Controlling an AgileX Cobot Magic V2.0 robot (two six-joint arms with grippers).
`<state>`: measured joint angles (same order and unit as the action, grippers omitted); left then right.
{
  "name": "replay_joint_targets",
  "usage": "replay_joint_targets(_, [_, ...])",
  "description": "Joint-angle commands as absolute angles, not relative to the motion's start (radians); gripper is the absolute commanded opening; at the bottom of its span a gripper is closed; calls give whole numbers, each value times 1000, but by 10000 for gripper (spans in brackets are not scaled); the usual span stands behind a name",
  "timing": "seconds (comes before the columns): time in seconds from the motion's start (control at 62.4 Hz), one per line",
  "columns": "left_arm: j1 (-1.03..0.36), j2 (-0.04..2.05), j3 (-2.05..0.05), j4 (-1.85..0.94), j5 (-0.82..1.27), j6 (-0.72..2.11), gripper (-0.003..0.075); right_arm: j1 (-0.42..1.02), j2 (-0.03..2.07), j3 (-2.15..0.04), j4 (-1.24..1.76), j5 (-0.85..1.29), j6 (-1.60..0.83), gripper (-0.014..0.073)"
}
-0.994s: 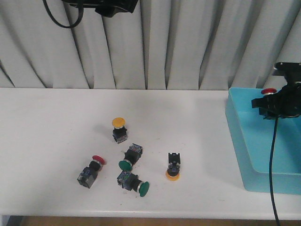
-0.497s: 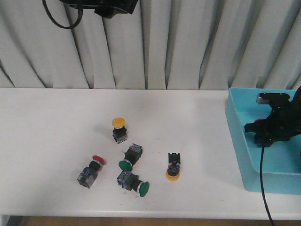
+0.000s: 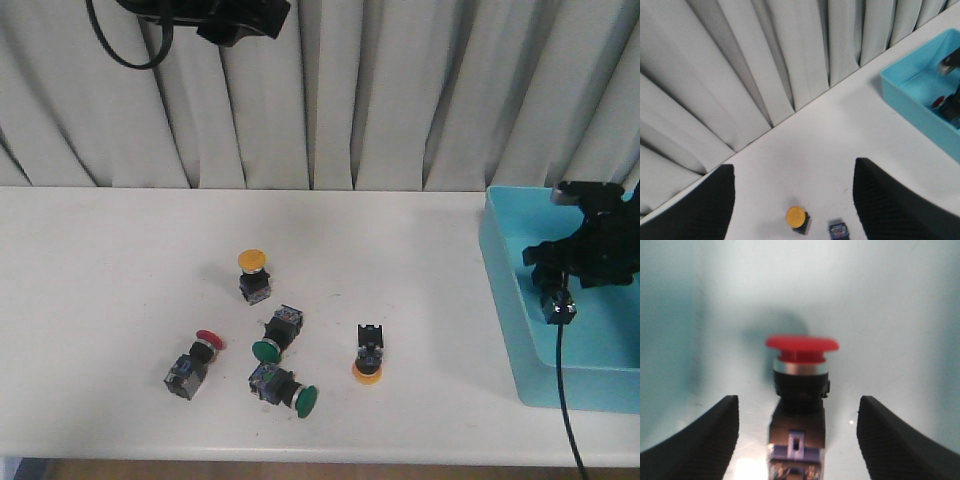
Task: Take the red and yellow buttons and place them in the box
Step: 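Lower the red button into the blue box with the right gripper and release, then move the left gripper down onto the yellow-capped button and grasp it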
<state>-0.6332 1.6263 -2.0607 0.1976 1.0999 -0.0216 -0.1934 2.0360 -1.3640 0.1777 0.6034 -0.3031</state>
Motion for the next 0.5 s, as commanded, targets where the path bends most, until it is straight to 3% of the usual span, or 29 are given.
replay_joint_targets(0.0, [-637,1569,-2032,274,1041,-35,485,-193,1873,-1391,227,585,-310,507])
replay_joint_targets(0.144, [-637,1567,-1943,386,1018,-58,485,-154,1713,-1391,271,610,-387,507])
replay_joint_targets(0.305, [-637,1568,-1849,475,955,-124,485,-16,1549,-1391,184,591,-421,503])
replay_joint_targets(0.481, [-637,1571,-1800,512,920,-158,485,158,1447,-1391,-187,653,-170,485])
